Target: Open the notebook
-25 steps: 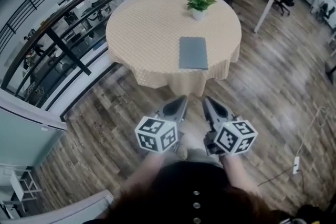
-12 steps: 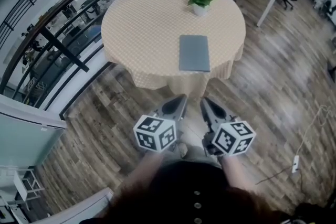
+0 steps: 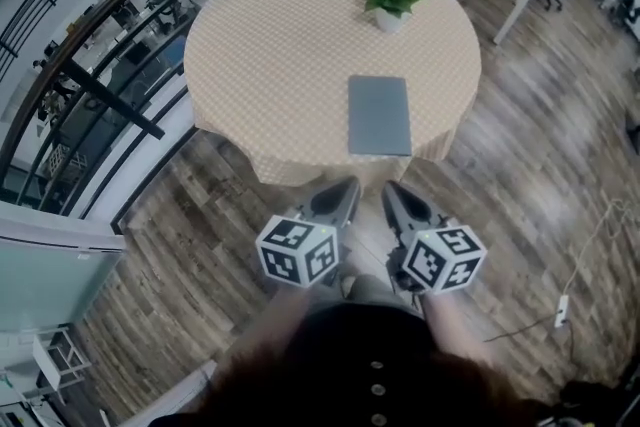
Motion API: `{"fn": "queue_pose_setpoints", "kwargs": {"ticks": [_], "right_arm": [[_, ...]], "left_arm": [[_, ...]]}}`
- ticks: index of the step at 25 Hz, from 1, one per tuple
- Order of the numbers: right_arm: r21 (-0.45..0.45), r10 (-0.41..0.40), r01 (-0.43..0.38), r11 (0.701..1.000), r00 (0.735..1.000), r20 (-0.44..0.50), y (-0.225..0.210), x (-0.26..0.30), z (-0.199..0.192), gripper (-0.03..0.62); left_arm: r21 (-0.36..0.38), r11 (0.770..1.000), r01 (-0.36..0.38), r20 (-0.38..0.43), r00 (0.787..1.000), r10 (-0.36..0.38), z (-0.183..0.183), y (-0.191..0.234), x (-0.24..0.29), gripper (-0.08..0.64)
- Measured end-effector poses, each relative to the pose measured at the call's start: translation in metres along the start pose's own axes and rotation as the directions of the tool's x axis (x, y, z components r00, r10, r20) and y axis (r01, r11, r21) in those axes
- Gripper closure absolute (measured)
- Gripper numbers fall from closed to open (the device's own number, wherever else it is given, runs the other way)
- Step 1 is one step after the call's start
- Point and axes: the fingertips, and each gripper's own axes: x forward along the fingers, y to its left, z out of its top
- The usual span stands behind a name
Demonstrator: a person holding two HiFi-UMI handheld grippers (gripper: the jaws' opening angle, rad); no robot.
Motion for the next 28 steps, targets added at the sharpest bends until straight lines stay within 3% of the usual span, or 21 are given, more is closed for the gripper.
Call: {"fn": "queue_pose_setpoints", "kwargs": {"ticks": [20,28], "right_arm": [[-0.001,-0.117,0.117,0.993,0.991,0.068,-0.033,0.105,0.081,0.580],[0.006,-0.173,0.173,0.985,0.978,0.120,-0.047,0.119,0.094,0.580]], "left_arm": [[0.044,0.994,0.102,-0.035,0.994,-0.100,0.087,0.077,0.075,0.549],[0.045,0.990,0.134,-0.060,0.990,-0.131,0.096,0.099,0.088,0.549]]}}
